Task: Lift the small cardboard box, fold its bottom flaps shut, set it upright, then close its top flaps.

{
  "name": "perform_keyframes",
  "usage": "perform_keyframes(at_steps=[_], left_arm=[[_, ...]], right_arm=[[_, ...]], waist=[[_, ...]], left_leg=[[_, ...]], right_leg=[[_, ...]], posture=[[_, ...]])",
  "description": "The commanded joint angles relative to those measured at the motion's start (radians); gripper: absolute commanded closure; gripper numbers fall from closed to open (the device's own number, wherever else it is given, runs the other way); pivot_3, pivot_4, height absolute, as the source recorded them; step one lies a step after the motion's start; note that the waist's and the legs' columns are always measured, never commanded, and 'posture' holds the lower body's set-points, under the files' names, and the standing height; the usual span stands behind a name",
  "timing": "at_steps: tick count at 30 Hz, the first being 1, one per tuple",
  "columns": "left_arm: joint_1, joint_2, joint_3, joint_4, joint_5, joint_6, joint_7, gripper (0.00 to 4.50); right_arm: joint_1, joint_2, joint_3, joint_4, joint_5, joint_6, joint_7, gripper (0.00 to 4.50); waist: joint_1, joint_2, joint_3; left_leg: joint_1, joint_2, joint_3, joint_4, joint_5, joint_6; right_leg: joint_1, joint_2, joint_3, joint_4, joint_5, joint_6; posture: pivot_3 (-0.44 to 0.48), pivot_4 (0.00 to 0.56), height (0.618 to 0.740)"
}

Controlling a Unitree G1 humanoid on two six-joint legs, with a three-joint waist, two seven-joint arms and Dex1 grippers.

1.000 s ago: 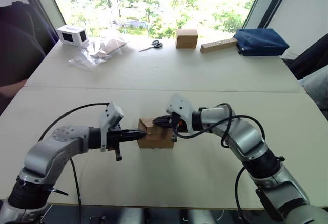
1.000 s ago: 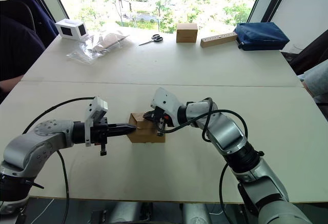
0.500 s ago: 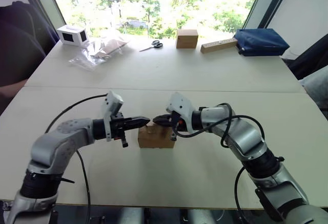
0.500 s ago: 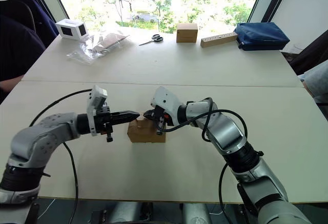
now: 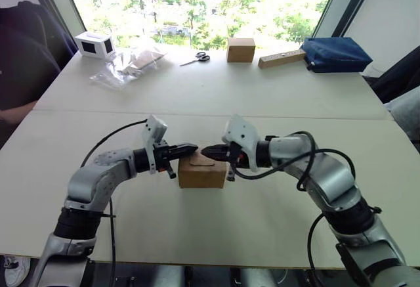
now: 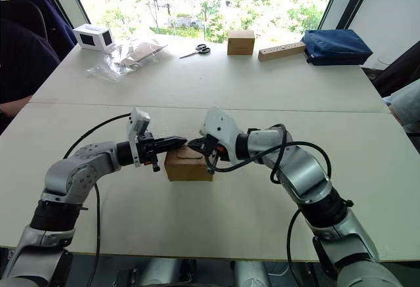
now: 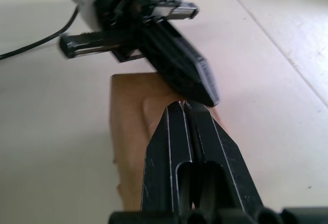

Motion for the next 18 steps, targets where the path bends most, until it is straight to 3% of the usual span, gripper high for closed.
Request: perform_keyframes(at_steps=[1, 18], left_arm=[[0.002, 0.003, 0.0, -0.027, -0.005, 0.018, -0.003, 4.48], [0.0, -0.009, 0.046, -0.076, -0.061, 0.088, 0.036, 4.48]], right_arm=[[0.004, -0.013, -0.01, -0.067, 0.02, 0.013, -0.003, 4.5], [0.009, -0.041, 0.101, -0.072, -0.066, -0.026, -0.029, 4.5]], waist=[[0.0, 0.0, 0.0], [0.0, 0.0, 0.0]], left_leg=[[0.0, 0.0, 0.0, 0.0, 0.0, 0.0], [0.0, 0.0, 0.0, 0.0, 0.0, 0.0]], right_leg=[[0.0, 0.0, 0.0, 0.0, 0.0, 0.0], [0.0, 0.0, 0.0, 0.0, 0.0, 0.0]], posture=[[0.0, 0.15, 0.74], [0.0, 0.15, 0.74]])
